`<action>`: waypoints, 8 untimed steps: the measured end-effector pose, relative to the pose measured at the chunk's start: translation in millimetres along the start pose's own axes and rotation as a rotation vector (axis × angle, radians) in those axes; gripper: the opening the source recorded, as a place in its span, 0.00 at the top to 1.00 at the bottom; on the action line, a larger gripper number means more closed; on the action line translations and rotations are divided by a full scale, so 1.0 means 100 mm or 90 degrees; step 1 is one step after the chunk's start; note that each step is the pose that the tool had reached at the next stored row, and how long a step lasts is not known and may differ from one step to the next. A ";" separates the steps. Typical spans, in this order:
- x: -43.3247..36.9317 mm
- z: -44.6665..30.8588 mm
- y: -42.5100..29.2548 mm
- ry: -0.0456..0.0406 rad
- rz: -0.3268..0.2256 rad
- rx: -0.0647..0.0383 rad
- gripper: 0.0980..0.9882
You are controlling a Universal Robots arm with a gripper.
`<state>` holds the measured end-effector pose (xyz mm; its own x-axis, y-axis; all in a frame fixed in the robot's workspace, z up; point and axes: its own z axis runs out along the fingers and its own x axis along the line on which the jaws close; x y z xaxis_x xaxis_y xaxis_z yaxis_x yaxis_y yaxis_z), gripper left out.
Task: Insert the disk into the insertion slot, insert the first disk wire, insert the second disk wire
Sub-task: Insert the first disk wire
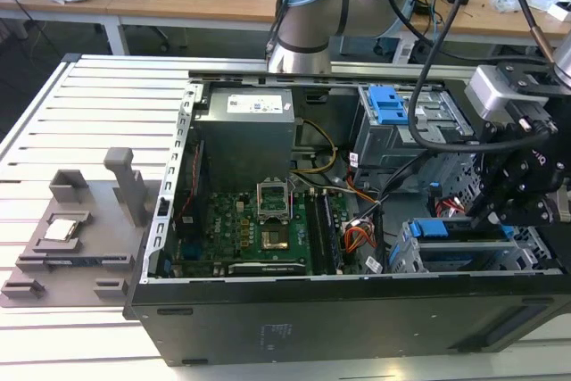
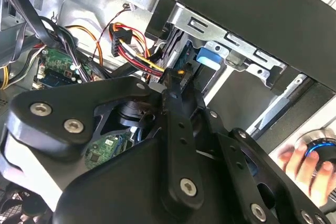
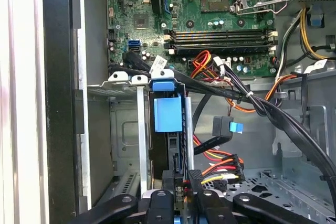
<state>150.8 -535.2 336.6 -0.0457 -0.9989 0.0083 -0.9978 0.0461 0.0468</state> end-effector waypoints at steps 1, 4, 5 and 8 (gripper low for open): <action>0.000 -0.039 0.002 -0.0001 0.000 0.000 0.84; 0.001 -0.206 0.010 -0.0002 0.000 0.000 0.84; -0.002 -0.260 0.013 -0.0001 0.000 0.000 0.84; -0.028 -0.409 0.021 -0.0001 0.000 0.000 0.99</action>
<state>150.7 -532.1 377.5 -0.0458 -0.9989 0.0081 -0.9978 0.0461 0.0467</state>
